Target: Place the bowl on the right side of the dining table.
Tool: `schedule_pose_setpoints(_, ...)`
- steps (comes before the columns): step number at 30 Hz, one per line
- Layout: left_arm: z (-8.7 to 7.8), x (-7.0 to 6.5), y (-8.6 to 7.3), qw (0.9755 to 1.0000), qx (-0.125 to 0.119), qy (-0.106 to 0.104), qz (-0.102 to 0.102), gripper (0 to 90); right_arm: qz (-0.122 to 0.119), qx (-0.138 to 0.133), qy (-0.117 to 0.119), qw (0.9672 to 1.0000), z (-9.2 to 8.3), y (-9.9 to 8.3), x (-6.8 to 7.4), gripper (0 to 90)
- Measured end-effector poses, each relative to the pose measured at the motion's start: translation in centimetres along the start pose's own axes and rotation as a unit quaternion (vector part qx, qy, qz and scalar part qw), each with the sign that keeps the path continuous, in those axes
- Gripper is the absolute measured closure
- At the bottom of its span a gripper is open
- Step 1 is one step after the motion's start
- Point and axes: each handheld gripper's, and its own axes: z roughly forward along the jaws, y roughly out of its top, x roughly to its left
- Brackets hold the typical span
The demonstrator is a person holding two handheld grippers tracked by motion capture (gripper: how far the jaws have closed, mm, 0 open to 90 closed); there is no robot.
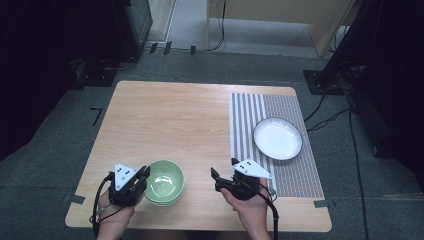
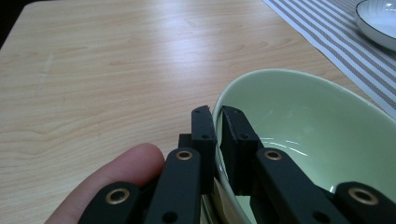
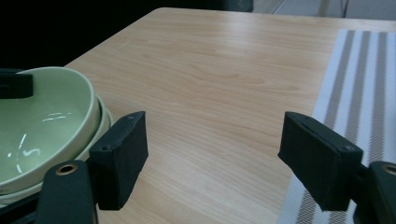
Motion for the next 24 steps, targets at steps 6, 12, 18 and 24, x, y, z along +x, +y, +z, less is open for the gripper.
schedule_pose_setpoints(6,-0.1,-0.2,0.1,0.9999,-0.008,0.004,0.009,83.9,-0.005,0.009,0.029,0.9995,0.8,0.1,1.0,20.0)
schedule_pose_setpoints(12,-0.2,-0.2,0.1,0.9998,-0.014,0.004,0.012,83.9,-0.01,0.011,0.039,0.9991,1.3,0.2,2.1,19.0)
schedule_pose_setpoints(18,-0.4,-0.3,0.2,0.9996,-0.02,0.006,0.02,84.0,-0.021,0.014,0.056,0.9981,2.4,0.5,4.0,21.8)
schedule_pose_setpoints(24,-0.5,-0.3,0.2,0.9994,-0.026,0.006,0.021,84.3,-0.024,0.009,0.077,0.9967,3.5,0.6,5.3,34.2)
